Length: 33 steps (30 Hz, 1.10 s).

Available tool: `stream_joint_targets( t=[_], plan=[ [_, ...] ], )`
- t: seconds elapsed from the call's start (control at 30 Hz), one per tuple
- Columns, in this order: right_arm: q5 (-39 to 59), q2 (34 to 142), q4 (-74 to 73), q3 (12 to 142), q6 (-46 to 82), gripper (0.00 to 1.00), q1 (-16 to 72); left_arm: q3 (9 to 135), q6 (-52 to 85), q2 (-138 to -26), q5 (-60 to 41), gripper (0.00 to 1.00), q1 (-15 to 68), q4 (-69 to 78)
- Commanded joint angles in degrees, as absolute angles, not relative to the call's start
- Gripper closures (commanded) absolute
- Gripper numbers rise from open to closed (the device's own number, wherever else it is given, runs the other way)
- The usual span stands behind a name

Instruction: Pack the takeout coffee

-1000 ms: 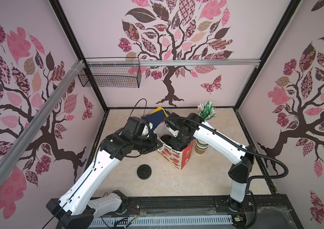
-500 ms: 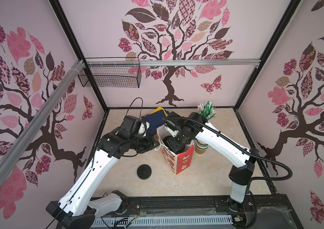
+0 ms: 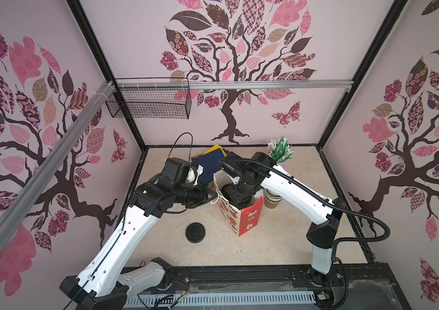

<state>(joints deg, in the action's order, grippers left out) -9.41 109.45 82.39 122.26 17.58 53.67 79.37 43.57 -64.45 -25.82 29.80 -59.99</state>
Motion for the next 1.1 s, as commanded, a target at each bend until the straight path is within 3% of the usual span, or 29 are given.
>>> stream_joint_targets(
  t=[0.0,1.07],
  plan=[
    [-10.36,111.71,84.36,121.91,19.86,0.31,53.84,77.86,43.42,-64.26,-26.71,1.0,29.73,-58.69],
    [-7.65,111.78,78.43,111.63,19.53,0.32,52.57,75.59,44.92,-63.41,-25.49,1.0,29.72,-56.53]
  ],
)
